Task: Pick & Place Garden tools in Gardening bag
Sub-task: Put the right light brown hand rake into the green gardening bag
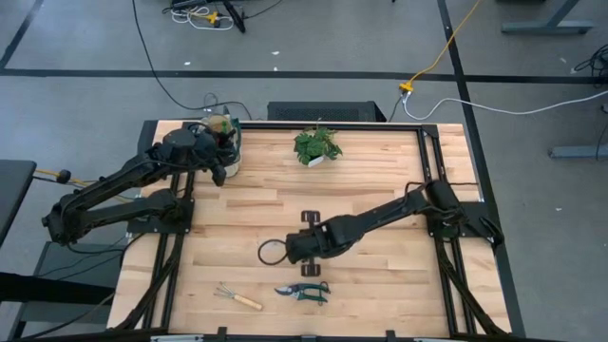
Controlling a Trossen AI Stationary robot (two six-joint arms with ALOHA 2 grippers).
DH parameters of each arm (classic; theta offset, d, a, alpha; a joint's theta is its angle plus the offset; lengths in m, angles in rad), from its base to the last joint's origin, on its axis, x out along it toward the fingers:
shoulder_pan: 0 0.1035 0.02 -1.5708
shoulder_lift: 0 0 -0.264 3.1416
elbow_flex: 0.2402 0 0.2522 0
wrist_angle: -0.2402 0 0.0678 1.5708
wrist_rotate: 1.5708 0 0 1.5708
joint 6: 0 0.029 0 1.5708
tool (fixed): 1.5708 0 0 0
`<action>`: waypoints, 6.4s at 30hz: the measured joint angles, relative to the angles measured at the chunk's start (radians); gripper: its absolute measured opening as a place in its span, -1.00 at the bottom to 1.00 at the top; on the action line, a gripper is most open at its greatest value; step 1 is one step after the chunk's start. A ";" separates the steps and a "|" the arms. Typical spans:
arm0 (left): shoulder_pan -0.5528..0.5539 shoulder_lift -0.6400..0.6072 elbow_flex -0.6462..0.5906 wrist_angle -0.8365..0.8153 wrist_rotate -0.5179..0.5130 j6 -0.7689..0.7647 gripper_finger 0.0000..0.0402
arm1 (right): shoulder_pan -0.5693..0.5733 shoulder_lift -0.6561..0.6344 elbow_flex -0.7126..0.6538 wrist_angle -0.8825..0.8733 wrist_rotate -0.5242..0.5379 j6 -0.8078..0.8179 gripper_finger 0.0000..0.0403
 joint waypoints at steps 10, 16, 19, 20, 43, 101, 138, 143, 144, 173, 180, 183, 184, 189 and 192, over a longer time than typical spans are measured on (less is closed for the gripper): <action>0.000 0.000 0.000 0.008 0.000 0.000 -0.45 | -0.051 -0.052 0.002 0.183 0.103 -0.033 -0.77; 0.000 0.000 0.000 0.032 0.001 0.002 -0.45 | -0.085 -0.064 0.002 0.335 0.105 -0.094 -0.77; 0.000 0.000 0.000 0.056 0.001 0.002 -0.45 | -0.099 -0.069 0.002 0.413 0.115 -0.119 -0.77; 0.000 0.000 0.000 0.065 0.001 0.002 -0.45 | -0.104 -0.070 0.002 0.441 0.123 -0.130 -0.77; 0.000 0.000 0.000 0.252 0.209 0.063 -0.45 | -0.188 -0.070 0.002 0.849 0.127 -0.210 -0.77; -0.003 -0.033 -0.001 0.718 0.718 0.042 -0.45 | -0.248 -0.127 0.002 0.961 -0.030 -0.270 -0.78; -0.076 -0.033 0.000 0.748 0.654 0.044 -0.45 | -0.257 -0.102 0.003 1.038 -0.056 -0.262 -0.78; -0.094 -0.032 0.000 0.750 0.636 0.045 -0.45 | -0.257 -0.102 0.003 1.039 -0.056 -0.262 -0.78; -0.099 -0.032 0.000 0.751 0.631 0.045 -0.45 | -0.257 -0.102 0.003 1.039 -0.057 -0.262 -0.78; -0.164 0.065 0.000 0.875 0.574 0.017 -0.51 | -0.258 -0.103 0.003 1.023 -0.056 -0.262 -0.78; -0.164 0.066 0.000 0.868 0.573 0.022 -0.64 | -0.257 -0.103 0.003 1.008 -0.054 -0.258 -0.78; -0.164 0.066 0.000 0.856 0.566 0.022 -0.64 | -0.258 -0.104 0.003 1.003 -0.055 -0.258 -0.72; -0.164 0.065 0.000 0.847 0.559 0.021 -0.64 | -0.258 -0.104 0.003 0.999 -0.055 -0.259 -0.67; -0.163 0.065 0.000 0.820 0.520 0.016 -0.64 | -0.260 -0.104 0.003 0.987 -0.037 -0.267 -0.38; -0.163 0.060 0.000 0.816 0.494 0.017 -0.64 | -0.259 -0.104 0.003 0.957 -0.011 -0.267 -0.26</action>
